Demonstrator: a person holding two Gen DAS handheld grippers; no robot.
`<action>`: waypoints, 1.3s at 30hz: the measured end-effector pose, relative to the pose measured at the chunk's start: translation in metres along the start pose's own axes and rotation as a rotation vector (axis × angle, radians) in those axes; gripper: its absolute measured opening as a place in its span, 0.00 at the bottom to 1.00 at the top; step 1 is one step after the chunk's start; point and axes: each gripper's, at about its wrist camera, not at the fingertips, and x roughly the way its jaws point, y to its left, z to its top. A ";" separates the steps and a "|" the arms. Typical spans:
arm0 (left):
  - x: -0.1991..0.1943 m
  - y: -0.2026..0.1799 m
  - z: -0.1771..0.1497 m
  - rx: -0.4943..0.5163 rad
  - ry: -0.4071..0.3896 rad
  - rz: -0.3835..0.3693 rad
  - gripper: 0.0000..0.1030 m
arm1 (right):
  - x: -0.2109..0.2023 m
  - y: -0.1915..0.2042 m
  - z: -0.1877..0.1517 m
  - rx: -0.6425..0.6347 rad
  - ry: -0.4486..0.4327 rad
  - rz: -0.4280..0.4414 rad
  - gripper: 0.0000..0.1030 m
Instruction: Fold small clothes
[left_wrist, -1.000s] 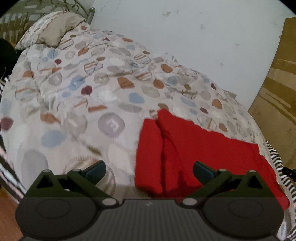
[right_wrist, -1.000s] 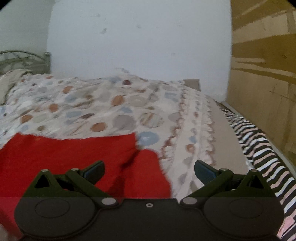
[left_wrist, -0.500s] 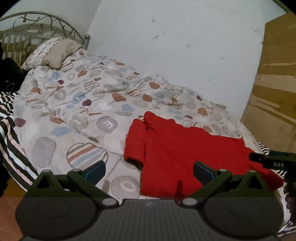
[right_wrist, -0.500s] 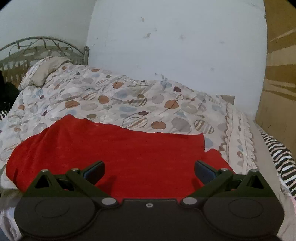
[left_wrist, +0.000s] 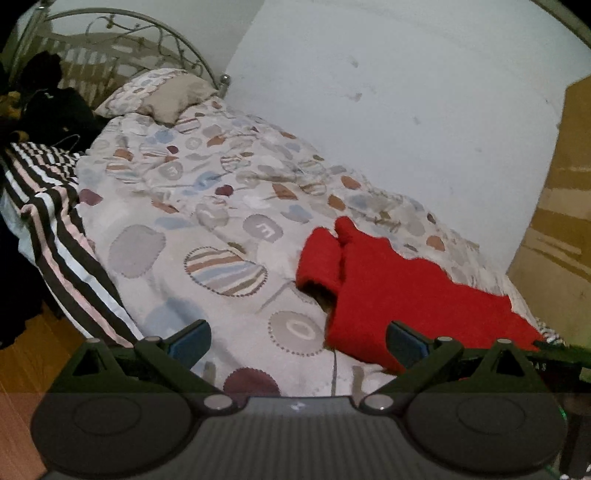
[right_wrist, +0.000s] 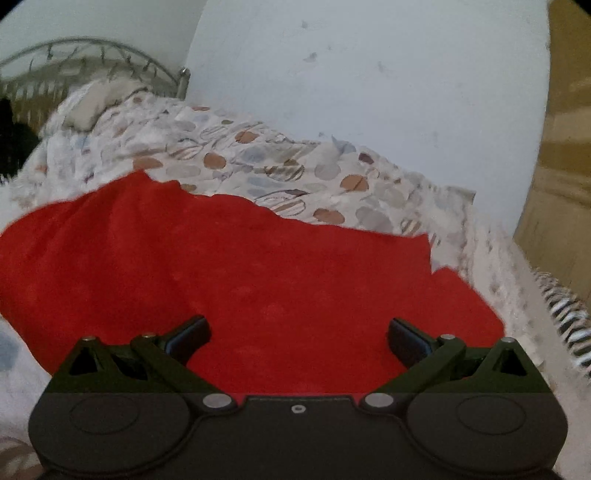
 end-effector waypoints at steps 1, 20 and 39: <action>0.000 0.001 -0.001 -0.012 -0.008 0.008 1.00 | 0.001 -0.002 0.000 0.010 0.004 0.009 1.00; 0.007 -0.010 -0.009 0.015 0.022 0.015 1.00 | 0.000 -0.004 -0.004 0.024 -0.022 0.015 1.00; 0.026 -0.024 0.012 0.016 0.209 0.092 1.00 | -0.003 -0.010 0.001 0.047 -0.021 0.051 1.00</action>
